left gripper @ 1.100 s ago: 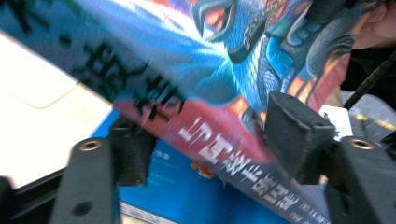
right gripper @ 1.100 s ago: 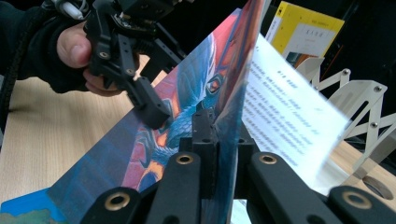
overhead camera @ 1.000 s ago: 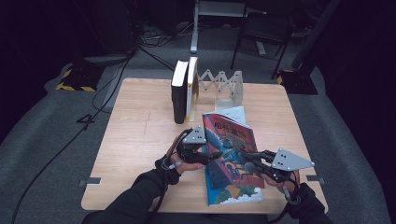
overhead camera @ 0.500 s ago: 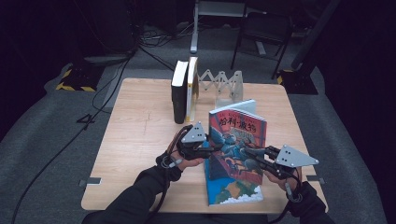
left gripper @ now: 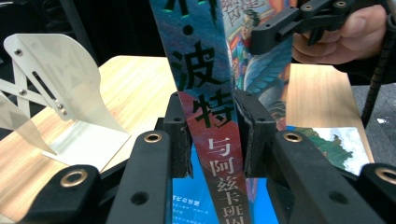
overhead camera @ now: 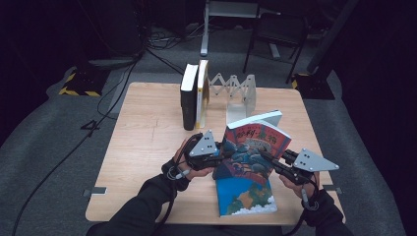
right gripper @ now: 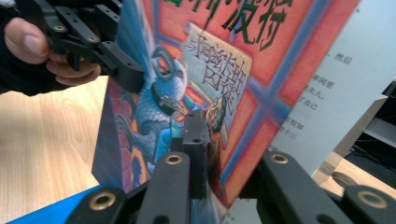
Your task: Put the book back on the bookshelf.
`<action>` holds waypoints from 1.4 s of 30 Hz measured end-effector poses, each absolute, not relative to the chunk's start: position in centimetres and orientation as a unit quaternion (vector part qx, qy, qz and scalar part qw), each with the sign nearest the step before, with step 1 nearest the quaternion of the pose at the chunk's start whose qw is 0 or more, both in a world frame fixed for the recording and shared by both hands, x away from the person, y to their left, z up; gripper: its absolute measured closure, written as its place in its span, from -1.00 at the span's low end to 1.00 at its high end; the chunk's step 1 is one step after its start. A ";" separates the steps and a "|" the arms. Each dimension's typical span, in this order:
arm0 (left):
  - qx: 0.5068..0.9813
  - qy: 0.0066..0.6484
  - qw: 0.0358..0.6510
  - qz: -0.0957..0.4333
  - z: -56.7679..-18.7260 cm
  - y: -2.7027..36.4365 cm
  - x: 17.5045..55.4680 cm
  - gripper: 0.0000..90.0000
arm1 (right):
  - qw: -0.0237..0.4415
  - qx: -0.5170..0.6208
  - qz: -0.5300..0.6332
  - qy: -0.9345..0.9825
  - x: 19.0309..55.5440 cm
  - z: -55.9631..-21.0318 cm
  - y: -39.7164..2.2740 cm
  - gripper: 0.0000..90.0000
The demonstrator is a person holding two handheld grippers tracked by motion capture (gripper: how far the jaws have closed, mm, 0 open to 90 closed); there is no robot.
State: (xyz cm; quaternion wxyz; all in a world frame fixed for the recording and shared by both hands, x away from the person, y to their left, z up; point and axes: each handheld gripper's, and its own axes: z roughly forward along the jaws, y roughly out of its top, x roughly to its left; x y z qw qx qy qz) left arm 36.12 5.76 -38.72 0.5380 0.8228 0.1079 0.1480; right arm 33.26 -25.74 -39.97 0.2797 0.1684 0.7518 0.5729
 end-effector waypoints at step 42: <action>0.789 0.137 0.589 0.106 -41.2 4.1 33.1 0.29 | 0.256 0.212 0.531 0.780 33.6 -41.9 -25.9 -0.07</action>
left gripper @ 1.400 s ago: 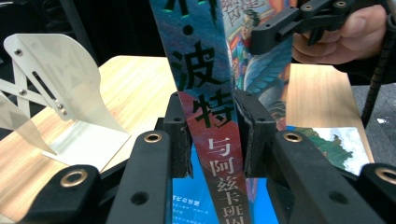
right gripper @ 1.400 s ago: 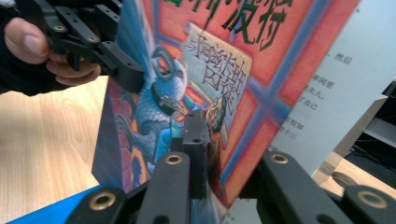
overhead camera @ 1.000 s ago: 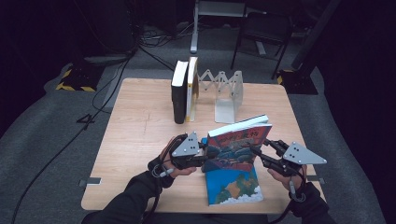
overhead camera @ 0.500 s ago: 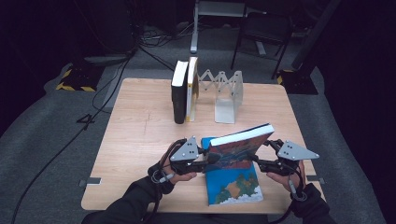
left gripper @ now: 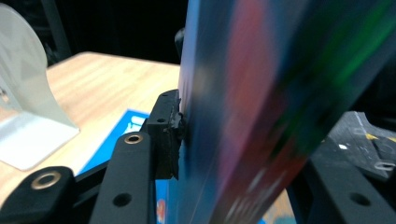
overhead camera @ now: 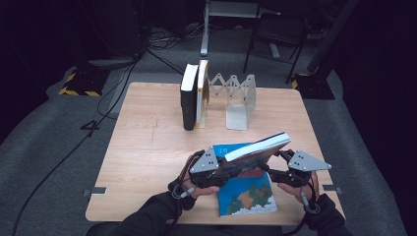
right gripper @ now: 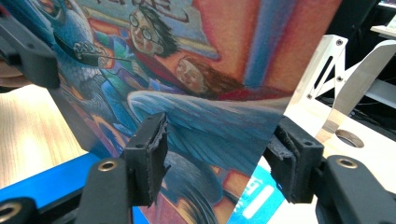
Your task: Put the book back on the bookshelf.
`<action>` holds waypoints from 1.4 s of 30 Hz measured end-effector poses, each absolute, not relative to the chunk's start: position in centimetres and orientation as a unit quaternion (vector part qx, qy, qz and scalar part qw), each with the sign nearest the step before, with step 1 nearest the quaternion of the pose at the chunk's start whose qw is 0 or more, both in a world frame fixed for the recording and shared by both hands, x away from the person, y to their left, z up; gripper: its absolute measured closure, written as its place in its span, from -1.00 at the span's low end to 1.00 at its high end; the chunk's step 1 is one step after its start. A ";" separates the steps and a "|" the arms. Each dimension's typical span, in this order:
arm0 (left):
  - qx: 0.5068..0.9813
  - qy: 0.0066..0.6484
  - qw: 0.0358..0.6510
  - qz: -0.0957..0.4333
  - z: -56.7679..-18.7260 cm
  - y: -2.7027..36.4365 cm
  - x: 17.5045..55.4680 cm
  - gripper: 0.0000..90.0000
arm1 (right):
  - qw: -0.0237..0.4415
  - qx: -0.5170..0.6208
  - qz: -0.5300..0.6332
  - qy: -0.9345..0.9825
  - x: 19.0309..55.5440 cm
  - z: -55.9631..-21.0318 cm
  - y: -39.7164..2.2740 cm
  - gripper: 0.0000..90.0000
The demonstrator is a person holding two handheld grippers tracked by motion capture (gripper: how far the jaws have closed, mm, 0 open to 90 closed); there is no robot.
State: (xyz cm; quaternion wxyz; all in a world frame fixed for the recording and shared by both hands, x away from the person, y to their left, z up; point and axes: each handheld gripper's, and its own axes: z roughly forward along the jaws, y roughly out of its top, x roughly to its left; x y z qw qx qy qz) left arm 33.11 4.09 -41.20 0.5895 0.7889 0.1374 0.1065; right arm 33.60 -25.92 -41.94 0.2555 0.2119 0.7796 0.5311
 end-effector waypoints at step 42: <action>0.781 0.170 0.583 0.146 -38.5 2.7 37.7 0.65 | 0.219 0.301 0.432 0.822 34.3 -44.7 -30.7 -0.24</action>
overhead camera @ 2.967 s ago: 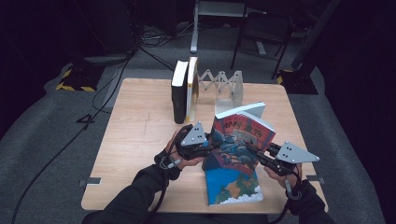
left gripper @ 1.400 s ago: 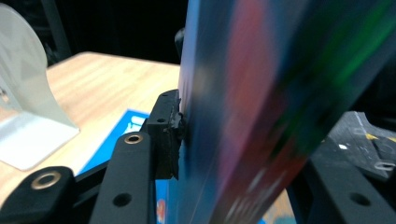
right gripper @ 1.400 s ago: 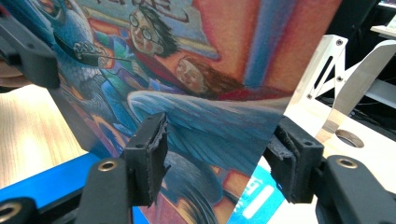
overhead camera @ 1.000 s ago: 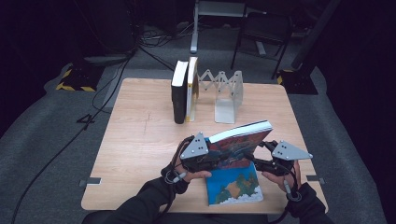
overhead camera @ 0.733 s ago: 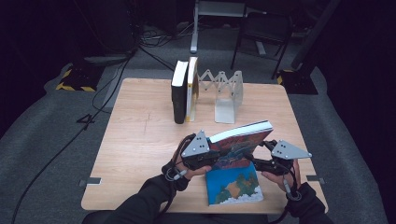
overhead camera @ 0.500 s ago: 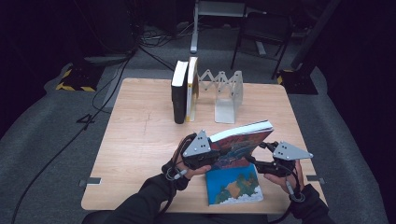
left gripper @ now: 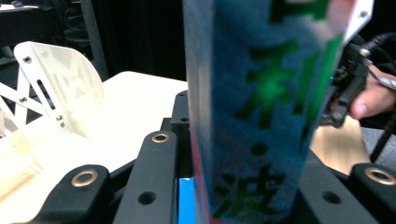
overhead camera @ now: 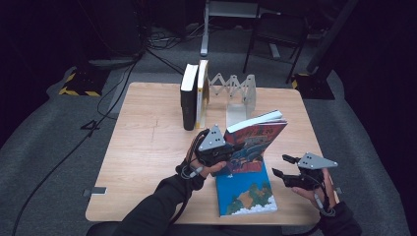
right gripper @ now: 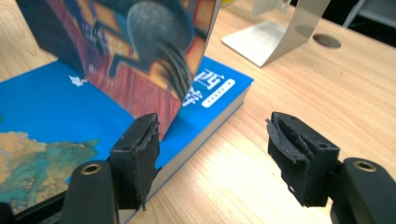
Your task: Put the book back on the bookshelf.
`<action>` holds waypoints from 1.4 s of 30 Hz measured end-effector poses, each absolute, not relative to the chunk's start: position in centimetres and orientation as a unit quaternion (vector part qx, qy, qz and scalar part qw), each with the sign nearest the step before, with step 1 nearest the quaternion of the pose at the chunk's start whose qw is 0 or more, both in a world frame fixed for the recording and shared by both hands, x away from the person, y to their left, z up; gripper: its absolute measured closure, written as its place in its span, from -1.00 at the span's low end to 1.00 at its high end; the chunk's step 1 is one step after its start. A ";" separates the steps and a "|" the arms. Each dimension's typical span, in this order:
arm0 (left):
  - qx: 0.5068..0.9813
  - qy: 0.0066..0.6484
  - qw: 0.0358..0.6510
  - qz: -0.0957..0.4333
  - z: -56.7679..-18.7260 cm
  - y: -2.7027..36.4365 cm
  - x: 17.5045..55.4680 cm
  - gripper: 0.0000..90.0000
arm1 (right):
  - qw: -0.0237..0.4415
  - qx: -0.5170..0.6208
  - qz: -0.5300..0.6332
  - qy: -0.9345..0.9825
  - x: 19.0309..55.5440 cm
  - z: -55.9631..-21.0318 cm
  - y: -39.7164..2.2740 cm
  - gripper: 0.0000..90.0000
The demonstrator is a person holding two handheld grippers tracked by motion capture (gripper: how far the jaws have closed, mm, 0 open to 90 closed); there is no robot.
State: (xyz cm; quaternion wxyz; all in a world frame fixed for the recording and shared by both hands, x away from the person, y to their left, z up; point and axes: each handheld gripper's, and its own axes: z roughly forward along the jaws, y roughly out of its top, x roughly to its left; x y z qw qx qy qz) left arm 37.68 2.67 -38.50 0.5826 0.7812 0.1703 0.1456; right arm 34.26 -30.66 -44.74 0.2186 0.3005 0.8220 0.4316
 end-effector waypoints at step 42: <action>0.728 0.303 0.563 0.247 -39.8 10.6 44.6 0.64 | 0.216 0.298 0.397 0.841 34.9 -46.0 -30.3 -0.21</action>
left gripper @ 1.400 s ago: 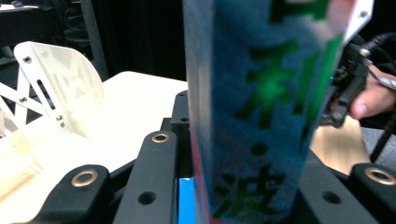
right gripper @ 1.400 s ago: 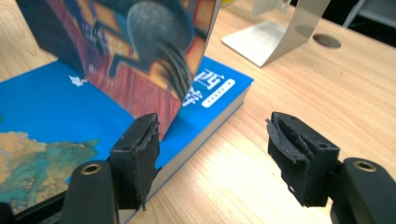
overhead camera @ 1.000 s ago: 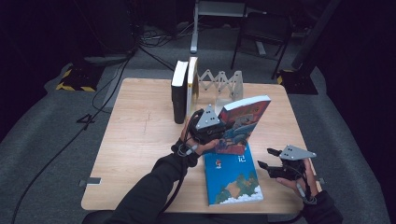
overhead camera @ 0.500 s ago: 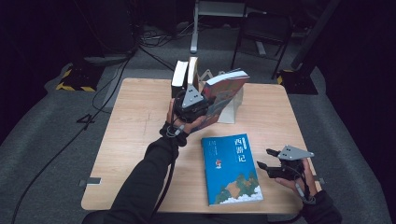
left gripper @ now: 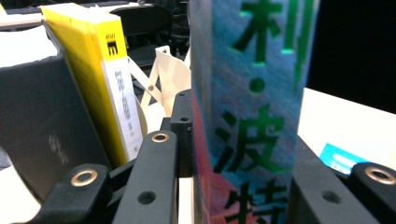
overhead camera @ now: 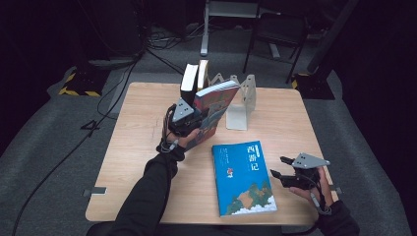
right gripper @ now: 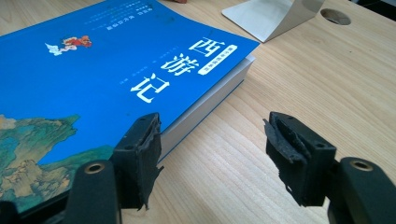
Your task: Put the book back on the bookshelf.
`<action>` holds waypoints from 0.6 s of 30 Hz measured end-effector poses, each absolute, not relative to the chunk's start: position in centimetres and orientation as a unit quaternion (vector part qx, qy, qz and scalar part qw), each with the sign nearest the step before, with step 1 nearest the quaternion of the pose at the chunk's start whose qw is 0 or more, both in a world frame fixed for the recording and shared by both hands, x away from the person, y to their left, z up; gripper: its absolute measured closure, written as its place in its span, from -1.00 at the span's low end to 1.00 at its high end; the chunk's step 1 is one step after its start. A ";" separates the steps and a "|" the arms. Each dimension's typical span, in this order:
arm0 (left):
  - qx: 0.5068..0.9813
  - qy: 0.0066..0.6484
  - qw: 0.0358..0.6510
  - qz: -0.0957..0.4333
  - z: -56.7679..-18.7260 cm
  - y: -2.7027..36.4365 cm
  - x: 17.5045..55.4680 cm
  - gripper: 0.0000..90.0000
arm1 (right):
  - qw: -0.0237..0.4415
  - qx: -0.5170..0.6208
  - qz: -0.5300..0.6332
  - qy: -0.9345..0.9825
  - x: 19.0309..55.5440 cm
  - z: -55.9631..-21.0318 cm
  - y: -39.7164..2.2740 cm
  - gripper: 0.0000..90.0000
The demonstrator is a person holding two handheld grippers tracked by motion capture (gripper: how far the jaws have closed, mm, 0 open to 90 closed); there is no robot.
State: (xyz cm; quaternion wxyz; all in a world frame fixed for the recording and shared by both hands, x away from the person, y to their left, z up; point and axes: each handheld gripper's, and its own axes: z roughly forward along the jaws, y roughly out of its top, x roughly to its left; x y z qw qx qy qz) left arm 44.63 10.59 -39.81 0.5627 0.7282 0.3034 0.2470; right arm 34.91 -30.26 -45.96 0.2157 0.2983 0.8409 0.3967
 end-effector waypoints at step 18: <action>0.712 0.345 0.564 0.238 -42.4 15.0 43.3 0.62 | 0.214 0.295 0.391 0.845 34.9 -46.2 -29.8 -0.21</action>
